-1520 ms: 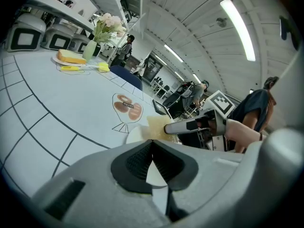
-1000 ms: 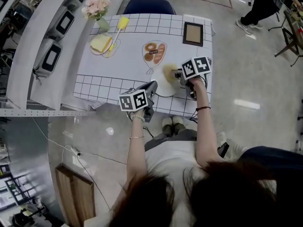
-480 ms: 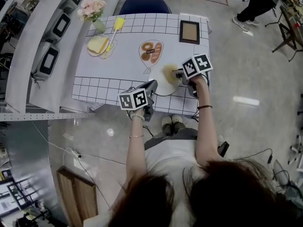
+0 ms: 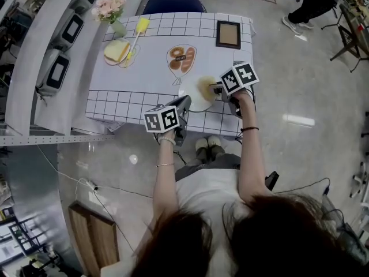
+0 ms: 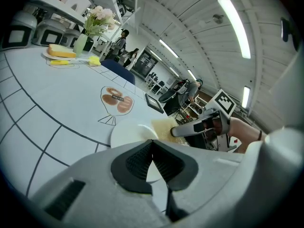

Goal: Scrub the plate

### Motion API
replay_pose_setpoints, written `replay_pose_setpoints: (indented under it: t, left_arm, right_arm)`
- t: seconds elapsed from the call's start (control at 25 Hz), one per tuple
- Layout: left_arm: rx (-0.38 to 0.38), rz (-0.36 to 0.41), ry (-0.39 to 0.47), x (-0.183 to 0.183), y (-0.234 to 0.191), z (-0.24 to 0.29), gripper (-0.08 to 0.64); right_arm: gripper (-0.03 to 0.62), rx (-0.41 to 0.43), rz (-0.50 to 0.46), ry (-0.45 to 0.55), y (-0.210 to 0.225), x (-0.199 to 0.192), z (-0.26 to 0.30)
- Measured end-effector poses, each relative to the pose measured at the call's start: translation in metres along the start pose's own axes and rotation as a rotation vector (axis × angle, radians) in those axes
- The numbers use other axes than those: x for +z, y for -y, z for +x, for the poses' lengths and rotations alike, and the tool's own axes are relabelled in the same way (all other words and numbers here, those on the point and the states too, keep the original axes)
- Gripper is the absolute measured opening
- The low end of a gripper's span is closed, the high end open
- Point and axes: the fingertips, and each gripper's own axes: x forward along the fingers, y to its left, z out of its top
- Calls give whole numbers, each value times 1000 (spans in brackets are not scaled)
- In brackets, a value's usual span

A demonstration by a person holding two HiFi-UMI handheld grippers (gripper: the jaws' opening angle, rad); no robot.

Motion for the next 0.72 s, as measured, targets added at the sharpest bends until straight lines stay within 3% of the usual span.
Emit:
replay_pose_setpoints:
  t: [0.72]
  left_arm:
    - [39, -5, 13, -25, 9, -14, 11]
  right_arm:
    - [80, -14, -86, -57, -19, -28, -1]
